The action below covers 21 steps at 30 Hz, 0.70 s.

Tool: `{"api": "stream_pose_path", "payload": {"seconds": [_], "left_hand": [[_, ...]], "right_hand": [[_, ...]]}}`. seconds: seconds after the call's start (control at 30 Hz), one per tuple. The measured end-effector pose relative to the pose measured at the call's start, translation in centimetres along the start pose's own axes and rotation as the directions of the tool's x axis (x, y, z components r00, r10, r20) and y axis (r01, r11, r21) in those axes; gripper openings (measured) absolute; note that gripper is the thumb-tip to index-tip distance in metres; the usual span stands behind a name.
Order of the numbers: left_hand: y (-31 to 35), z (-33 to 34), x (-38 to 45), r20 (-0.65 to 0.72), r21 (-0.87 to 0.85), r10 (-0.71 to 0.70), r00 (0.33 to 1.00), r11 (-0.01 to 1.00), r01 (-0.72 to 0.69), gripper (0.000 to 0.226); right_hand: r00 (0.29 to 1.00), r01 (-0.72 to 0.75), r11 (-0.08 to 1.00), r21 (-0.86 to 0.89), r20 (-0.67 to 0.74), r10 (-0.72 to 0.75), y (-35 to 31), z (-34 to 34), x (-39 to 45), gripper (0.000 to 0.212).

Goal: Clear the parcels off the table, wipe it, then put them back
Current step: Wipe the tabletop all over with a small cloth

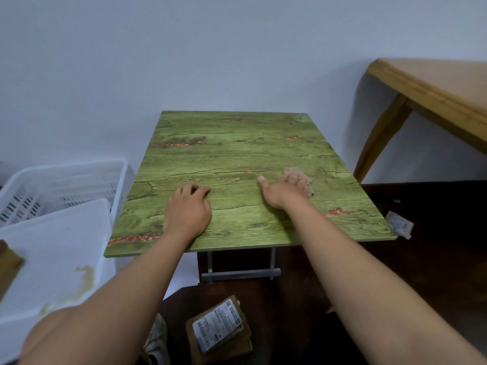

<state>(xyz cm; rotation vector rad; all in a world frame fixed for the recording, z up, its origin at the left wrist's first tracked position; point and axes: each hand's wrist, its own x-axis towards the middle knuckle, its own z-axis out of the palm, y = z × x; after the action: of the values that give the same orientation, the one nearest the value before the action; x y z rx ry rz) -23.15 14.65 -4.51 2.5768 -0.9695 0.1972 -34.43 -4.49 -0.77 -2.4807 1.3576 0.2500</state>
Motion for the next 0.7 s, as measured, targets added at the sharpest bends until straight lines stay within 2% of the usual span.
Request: {"api": "stream_pose_path", "payload": {"seconds": [0.1, 0.2, 0.33, 0.43, 0.53, 0.7], "left_hand": [[0.0, 0.0, 0.0, 0.001, 0.003, 0.002, 1.0, 1.0, -0.002, 0.04], [0.0, 0.0, 0.0, 0.001, 0.007, 0.002, 1.0, 1.0, -0.002, 0.04], [-0.1, 0.1, -0.1, -0.017, 0.005, 0.022, 1.0, 1.0, -0.022, 0.039], [-0.2, 0.1, -0.1, -0.016, 0.01, 0.024, 1.0, 1.0, -0.024, 0.039], [-0.1, 0.0, -0.1, -0.011, 0.002, 0.017, 1.0, 1.0, -0.017, 0.04], [-0.1, -0.1, -0.2, -0.003, -0.01, 0.016, 1.0, 1.0, -0.016, 0.04]], "right_hand": [[0.984, 0.178, 0.984, -0.03, -0.002, -0.178, -2.4, 1.3, -0.7, 0.086], [0.927, 0.374, 0.924, -0.076, 0.014, -0.374, -4.1, 2.4, -1.3, 0.079], [0.778, 0.627, 0.774, -0.09, 0.039, -0.626, -3.6, 2.8, -1.5, 0.069], [0.684, 0.728, 0.676, -0.117, 0.048, -0.728, -1.1, 2.1, -0.8, 0.062], [0.715, 0.696, 0.704, -0.143, 0.043, -0.698, 1.8, 1.1, -0.1, 0.061], [0.86, 0.497, 0.856, -0.141, -0.049, -0.507, 6.8, 0.3, 2.0, 0.07]]}}
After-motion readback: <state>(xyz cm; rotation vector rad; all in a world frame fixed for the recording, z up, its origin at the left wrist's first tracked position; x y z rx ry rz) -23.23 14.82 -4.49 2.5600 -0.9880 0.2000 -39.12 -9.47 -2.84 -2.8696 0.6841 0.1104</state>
